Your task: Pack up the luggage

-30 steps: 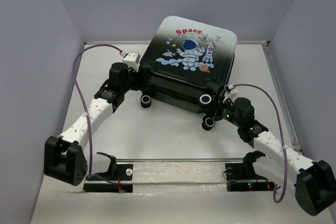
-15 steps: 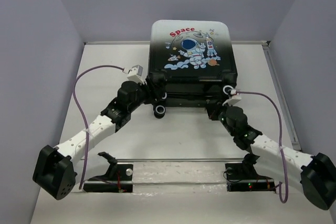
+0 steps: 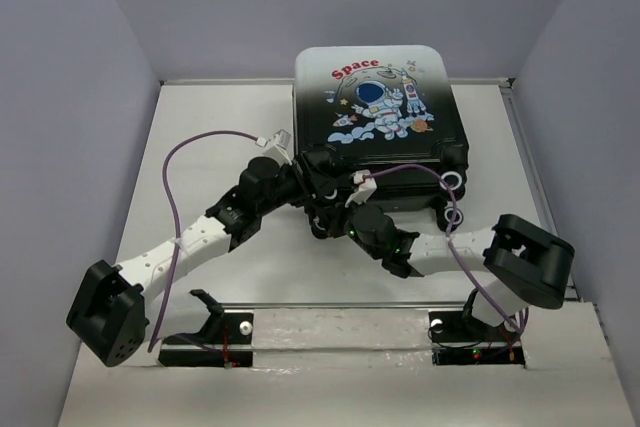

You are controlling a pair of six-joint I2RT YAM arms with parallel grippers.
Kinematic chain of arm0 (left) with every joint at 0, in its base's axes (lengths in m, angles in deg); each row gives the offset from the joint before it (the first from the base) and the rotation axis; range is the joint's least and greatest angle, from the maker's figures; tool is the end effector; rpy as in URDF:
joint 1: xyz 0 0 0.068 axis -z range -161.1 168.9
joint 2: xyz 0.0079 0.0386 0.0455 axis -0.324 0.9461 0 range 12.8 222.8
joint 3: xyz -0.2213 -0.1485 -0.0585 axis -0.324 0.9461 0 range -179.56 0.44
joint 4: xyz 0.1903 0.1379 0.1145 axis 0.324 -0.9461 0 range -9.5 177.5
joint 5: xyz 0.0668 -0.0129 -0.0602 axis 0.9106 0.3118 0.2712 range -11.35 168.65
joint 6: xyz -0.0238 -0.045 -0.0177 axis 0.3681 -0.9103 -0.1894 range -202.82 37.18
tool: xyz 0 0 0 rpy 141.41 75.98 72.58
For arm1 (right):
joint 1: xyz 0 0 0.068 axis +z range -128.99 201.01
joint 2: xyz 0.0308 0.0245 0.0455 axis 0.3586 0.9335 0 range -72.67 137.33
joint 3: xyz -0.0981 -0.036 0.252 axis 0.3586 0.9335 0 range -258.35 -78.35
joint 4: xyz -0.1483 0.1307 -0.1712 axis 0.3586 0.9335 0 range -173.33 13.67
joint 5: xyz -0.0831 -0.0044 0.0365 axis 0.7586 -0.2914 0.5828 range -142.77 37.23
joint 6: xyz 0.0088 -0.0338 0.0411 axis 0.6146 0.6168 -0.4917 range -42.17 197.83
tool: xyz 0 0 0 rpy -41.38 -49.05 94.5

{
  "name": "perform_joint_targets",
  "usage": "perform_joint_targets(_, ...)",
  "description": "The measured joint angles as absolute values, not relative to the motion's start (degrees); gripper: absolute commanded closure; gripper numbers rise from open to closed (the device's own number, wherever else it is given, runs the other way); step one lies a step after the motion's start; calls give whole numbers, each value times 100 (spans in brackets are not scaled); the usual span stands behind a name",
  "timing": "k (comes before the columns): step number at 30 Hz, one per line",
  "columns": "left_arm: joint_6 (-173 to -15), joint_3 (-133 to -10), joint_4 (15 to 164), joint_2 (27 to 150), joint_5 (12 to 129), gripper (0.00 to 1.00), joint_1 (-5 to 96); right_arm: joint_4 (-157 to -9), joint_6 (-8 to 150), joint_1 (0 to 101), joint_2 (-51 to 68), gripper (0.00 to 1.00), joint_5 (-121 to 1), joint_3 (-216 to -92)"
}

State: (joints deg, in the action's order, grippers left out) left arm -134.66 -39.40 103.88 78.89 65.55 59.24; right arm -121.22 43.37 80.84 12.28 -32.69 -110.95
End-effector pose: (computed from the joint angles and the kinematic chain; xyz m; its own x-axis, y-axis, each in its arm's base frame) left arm 0.1977 -0.1783 0.2817 -0.7103 -0.4015 -0.5782 0.3919 0.4567 -0.7986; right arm 0.1603 0.2514 0.1923 -0.4685 0.2517 -0.8469 -0.4606 0.7484 0.4772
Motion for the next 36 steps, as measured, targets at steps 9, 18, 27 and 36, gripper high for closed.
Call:
perform_joint_targets(9, -13313, -3966, 10131, 7681, 7014, 94, 5821, -13547, 4245, 8382, 2027, 93, -3177, -11235)
perform_joint_targets(18, -13837, -3673, 10708, 7535, 6721, 71, 6337, -11847, 4383, 9086, -775, 11, -3367, -10400)
perform_joint_targets(27, -13822, -3560, 11009, 7596, 6559, 14, 6320, -9379, 4492, 9081, -2123, 1, -3238, -11215)
perform_joint_targets(36, -13848, -3553, 11300, 7600, 6262, 3, 6379, -8625, 4879, 8570, -1258, 1, -3153, -11978)
